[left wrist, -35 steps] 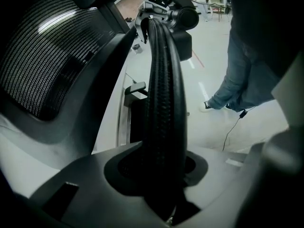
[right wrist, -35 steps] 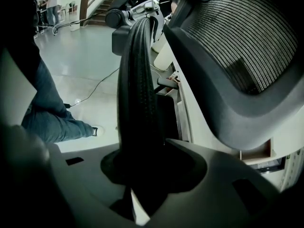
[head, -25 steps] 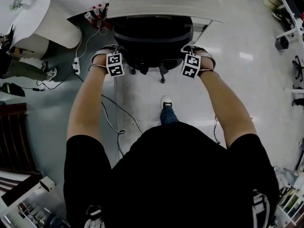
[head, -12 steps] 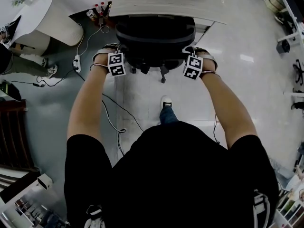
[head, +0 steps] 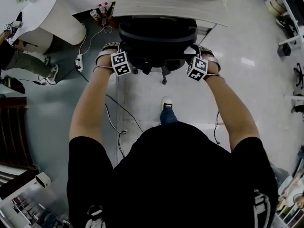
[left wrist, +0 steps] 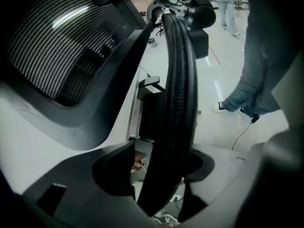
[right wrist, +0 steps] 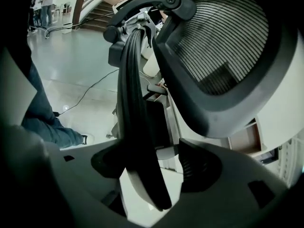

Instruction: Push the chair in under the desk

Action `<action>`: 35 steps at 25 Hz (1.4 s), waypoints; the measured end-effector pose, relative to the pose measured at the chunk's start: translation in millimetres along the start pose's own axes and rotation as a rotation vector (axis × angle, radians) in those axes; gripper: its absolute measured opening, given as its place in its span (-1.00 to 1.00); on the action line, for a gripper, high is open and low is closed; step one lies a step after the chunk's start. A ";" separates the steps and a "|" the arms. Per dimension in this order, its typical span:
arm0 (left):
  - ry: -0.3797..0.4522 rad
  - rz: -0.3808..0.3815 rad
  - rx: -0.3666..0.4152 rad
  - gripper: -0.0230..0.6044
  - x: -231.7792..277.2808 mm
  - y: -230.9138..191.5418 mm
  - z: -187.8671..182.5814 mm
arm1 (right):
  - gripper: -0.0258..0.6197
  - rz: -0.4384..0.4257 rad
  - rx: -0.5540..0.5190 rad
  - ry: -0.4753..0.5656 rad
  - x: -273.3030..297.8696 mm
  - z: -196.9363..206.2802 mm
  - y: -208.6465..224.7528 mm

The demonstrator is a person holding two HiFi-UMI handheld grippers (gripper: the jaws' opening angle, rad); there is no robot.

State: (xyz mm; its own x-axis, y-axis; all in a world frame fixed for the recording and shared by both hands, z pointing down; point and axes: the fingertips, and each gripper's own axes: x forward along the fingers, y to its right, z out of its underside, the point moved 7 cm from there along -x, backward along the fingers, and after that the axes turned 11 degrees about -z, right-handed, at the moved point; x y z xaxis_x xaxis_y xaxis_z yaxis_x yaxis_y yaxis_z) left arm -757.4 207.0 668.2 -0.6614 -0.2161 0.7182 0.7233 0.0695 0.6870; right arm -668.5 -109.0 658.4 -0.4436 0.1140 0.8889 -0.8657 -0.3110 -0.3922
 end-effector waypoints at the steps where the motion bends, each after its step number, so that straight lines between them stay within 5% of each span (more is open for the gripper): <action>1: -0.011 0.002 -0.022 -0.13 -1.8 -0.7 2.5 | 0.04 0.001 0.006 0.006 -5.2 0.1 -1.1; 7: 0.000 -0.020 -0.212 -0.09 -29.1 -1.0 6.3 | 0.04 0.021 0.148 0.114 -44.3 3.5 -13.3; 18: 0.161 -0.104 -0.799 -0.08 -98.0 -1.6 2.1 | -0.27 0.022 0.635 0.435 -107.5 11.4 -34.8; 24: 0.286 -0.136 -1.051 -0.19 -130.3 -9.1 -10.8 | -0.41 0.076 0.752 0.551 -127.8 15.3 -26.5; 35: 0.377 -0.147 -1.177 -0.48 -154.1 -5.0 -31.0 | -0.66 0.108 0.864 0.653 -148.1 21.4 -20.4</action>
State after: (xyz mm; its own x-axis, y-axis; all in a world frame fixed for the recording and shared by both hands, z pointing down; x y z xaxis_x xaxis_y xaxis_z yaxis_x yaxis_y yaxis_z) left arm -653.0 209.8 550.6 -0.7937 -0.4278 0.4325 0.5144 -0.8515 0.1018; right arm -580.2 -139.7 539.9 -0.7660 0.4464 0.4625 -0.4726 -0.8788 0.0656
